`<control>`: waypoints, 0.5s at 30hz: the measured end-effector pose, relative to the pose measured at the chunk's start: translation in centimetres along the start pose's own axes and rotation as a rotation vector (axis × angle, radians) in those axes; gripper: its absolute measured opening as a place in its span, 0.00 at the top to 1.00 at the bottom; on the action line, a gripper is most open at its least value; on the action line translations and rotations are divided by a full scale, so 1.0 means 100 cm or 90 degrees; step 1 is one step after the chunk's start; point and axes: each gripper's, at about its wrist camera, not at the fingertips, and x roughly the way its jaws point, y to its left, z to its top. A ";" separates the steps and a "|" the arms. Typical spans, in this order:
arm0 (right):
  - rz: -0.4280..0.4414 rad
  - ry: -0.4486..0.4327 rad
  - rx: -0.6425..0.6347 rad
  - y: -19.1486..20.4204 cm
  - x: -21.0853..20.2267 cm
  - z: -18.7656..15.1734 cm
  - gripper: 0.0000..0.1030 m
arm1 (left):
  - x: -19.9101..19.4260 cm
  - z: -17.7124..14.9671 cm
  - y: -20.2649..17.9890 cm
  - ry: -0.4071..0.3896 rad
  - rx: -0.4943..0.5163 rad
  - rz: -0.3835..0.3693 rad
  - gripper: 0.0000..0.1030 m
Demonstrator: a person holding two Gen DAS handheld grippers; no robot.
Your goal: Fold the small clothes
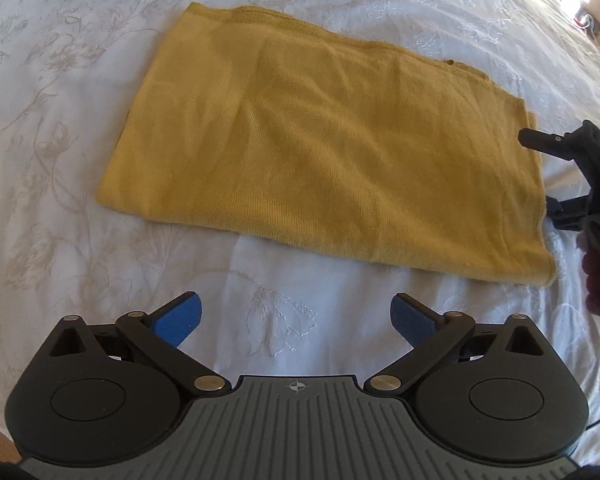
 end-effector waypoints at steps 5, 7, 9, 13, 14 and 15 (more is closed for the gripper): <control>0.001 0.002 0.000 -0.001 -0.006 -0.004 0.01 | 0.001 0.017 0.006 -0.026 0.008 0.003 0.00; -0.009 0.007 0.005 0.002 -0.007 -0.004 0.01 | 0.005 0.031 0.007 -0.042 0.017 0.005 0.00; -0.034 0.011 0.012 0.006 -0.006 -0.004 0.08 | 0.012 0.047 0.005 -0.059 0.032 0.005 0.00; -0.107 0.012 0.004 0.016 -0.004 -0.006 0.54 | 0.033 0.071 -0.007 -0.064 0.079 -0.015 0.00; -0.123 0.011 -0.002 0.020 -0.004 -0.007 0.65 | 0.038 0.073 -0.012 -0.062 0.095 -0.024 0.00; -0.128 0.008 -0.005 0.023 -0.005 -0.007 0.69 | 0.045 0.075 -0.016 -0.055 0.114 -0.031 0.00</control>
